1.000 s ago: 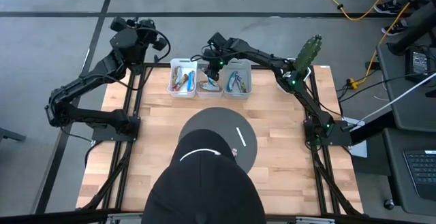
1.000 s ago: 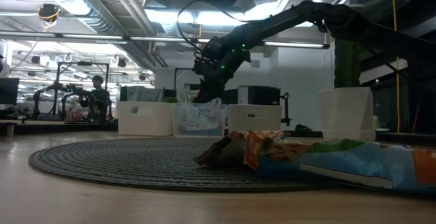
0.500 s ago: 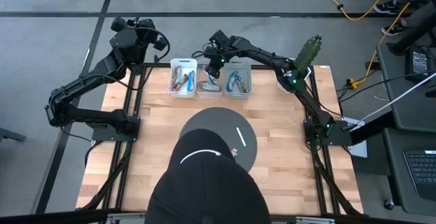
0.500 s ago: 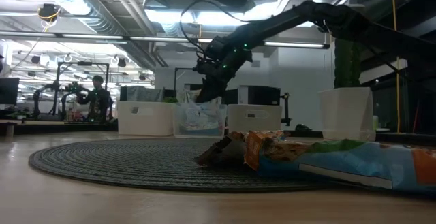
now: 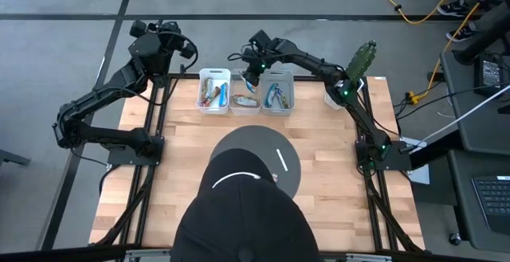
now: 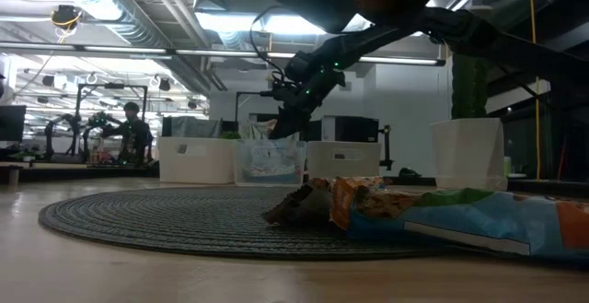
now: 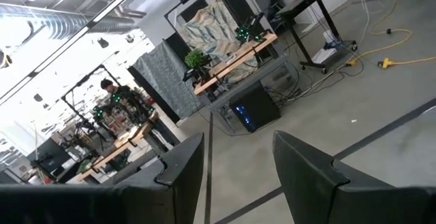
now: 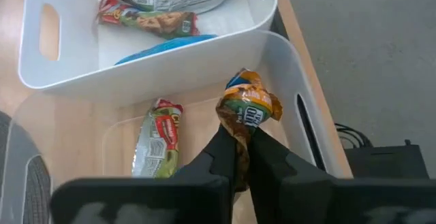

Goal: Pick and place Granola Bars by type
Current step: Put the yellow granola bar into the transparent bin, then put the red granola bar into the white bin

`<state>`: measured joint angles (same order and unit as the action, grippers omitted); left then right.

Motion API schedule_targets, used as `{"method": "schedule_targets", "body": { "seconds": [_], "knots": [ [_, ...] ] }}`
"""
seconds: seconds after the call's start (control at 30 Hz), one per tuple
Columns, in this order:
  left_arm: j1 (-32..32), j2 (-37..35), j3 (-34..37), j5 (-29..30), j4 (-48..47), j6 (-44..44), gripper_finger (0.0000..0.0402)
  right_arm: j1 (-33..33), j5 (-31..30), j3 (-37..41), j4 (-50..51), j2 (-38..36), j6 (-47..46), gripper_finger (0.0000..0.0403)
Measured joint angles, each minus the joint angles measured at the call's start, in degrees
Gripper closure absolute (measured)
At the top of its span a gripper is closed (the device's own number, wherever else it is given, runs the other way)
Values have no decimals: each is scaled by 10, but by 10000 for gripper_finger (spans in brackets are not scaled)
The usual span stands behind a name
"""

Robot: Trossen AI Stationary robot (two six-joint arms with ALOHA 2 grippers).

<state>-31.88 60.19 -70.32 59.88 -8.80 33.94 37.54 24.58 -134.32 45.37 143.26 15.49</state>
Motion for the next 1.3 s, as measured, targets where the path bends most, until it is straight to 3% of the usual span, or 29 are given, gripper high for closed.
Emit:
{"method": "schedule_targets", "body": {
  "seconds": [0.17, 0.5, 0.7, 1.3],
  "knots": [
    [0, 0, 0, 0, 0, -3, 233, -1, 0, 0, -1, 0, 0, 354],
    [0, 0, 0, -17, 0, -4, 233, -1, -21, 0, 30, -3, -2, 217],
    [0, 0, 0, -31, 0, -4, 233, -18, -61, 0, 46, -30, 2, 167],
    [0, 0, 0, -78, 0, -17, 233, -63, -90, -1, 10, -16, 33, 185]
  ]
}}
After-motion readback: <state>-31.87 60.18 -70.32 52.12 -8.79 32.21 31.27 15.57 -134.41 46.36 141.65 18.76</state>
